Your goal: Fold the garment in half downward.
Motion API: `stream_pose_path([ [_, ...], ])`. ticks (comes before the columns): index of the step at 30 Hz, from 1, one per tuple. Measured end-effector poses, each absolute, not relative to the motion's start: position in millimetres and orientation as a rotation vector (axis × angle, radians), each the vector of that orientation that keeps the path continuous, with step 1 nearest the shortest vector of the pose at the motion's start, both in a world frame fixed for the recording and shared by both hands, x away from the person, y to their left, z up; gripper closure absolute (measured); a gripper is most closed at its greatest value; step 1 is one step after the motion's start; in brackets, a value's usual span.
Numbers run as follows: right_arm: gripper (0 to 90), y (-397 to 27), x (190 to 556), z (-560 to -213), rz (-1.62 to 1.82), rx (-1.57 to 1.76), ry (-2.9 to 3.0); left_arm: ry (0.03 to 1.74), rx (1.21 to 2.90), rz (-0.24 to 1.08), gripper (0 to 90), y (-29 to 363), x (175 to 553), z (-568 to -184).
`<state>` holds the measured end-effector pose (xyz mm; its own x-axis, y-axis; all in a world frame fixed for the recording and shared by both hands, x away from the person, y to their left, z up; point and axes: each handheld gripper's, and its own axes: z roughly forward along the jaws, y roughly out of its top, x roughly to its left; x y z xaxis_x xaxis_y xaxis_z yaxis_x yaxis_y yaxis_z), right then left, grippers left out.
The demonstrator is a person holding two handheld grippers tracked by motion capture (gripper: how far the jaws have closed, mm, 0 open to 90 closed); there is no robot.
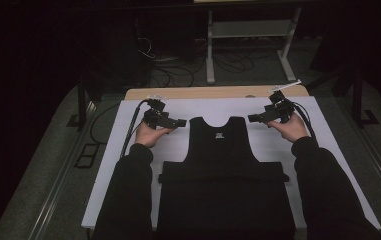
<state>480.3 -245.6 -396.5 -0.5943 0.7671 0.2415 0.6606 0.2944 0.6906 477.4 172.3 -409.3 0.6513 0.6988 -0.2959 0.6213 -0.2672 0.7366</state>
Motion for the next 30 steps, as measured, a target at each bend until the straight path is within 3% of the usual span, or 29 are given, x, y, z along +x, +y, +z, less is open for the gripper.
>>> stream_pose_path([
  [17, 0.1, -227.2, 485.8, -432.6, 1.126, 1.378, 2.466, 1.039, 2.007, 0.027, 0.0, 152.7, 482.8, -440.1],
  [30, 6.7, -218.3, 482.1, -443.1, 1.128, 1.354, 2.501, 1.016, 2.007, -0.001, 0.0, 140.6, 481.3, -449.3],
])
